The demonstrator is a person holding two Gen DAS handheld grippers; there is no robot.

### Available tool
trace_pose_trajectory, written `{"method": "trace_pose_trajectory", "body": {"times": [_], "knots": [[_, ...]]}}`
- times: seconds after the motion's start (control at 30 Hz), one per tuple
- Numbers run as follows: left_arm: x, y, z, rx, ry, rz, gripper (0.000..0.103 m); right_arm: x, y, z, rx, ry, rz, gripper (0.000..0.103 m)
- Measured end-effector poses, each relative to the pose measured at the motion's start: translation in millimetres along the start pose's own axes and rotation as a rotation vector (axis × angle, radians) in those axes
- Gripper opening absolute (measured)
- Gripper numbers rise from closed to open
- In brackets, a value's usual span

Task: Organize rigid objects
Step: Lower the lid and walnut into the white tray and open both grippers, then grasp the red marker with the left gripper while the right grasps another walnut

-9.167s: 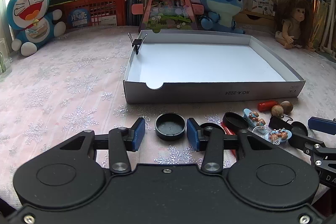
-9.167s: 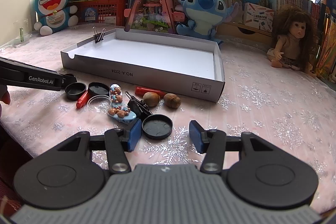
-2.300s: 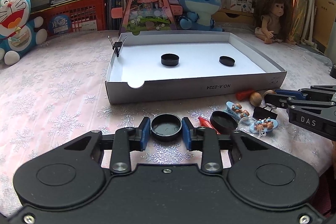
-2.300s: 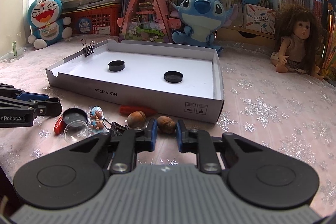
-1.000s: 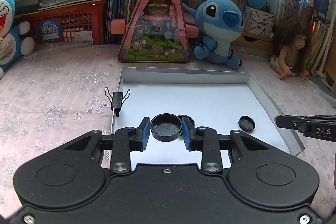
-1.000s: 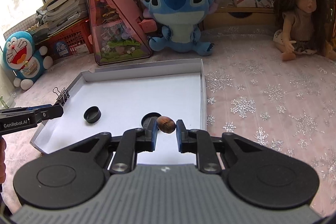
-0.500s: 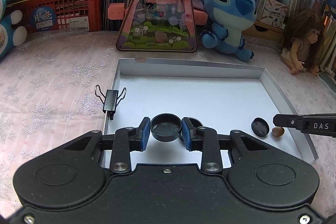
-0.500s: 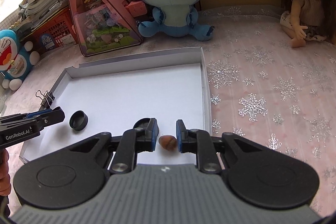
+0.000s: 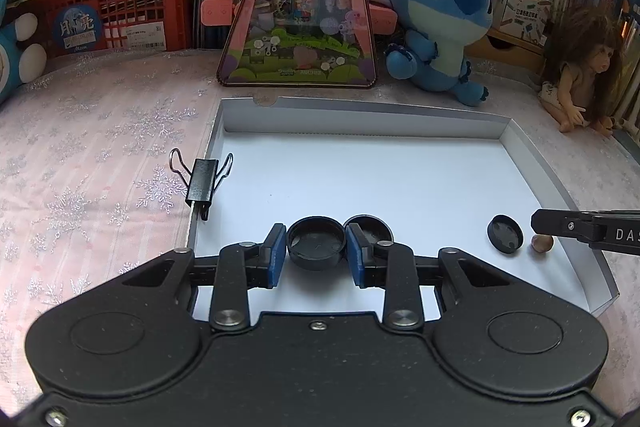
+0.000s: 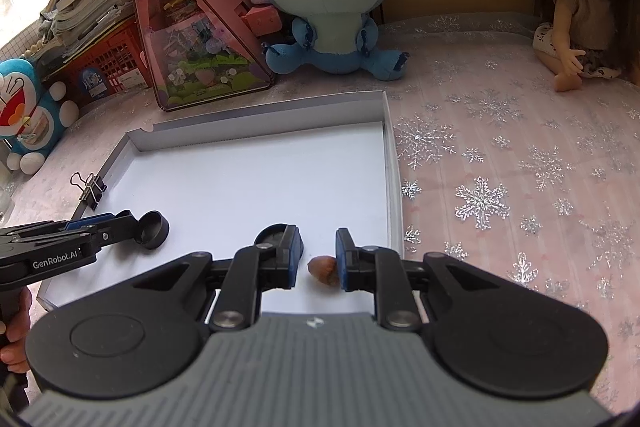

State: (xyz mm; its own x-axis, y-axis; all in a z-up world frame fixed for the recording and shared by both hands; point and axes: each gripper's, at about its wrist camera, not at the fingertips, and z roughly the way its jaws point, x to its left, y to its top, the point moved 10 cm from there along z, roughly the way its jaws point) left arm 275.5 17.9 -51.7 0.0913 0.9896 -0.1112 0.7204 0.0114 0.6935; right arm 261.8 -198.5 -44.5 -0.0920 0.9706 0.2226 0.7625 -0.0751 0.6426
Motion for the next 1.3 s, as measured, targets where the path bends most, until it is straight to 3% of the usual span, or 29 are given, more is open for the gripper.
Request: {"method": "trace_pose_trajectory", "body": {"times": [0.13, 0.2, 0.27, 0.37, 0.7, 0.9, 1.3], "knots": [[-0.3, 0.0, -3.8, -0.017, 0.007, 0.010, 0.034, 3.9, 0.5, -5.7, -0.025, 0.013, -0.011, 0.028], [-1.6, -0.5, -7.2, -0.028, 0.011, 0.017, 0.042, 6.0, 0.2, -9.3, -0.039, 0.016, -0.022, 0.032], [-3.5, -0.3, -13.2, -0.044, 0.011, 0.028, 0.044, 8.3, -0.1, -14.1, -0.059, 0.018, -0.038, 0.045], [-7.8, -1.1, -25.2, -0.071, 0.004, 0.041, 0.050, 13.3, -2.8, -22.4, -0.089, 0.022, -0.072, 0.049], [-35.7, -28.3, -81.4, -0.165, -0.039, 0.136, 0.067, 41.8, -27.6, -66.1, -0.236, 0.046, -0.267, 0.077], [-45.5, -51.8, -101.9, -0.172, -0.060, 0.158, 0.070, 47.6, -54.2, -81.3, -0.269, 0.039, -0.335, 0.082], [-55.1, -100.2, -113.6, -0.121, -0.091, 0.198, 0.071, 45.9, -102.1, -87.0, -0.226, 0.073, -0.322, 0.083]]}}
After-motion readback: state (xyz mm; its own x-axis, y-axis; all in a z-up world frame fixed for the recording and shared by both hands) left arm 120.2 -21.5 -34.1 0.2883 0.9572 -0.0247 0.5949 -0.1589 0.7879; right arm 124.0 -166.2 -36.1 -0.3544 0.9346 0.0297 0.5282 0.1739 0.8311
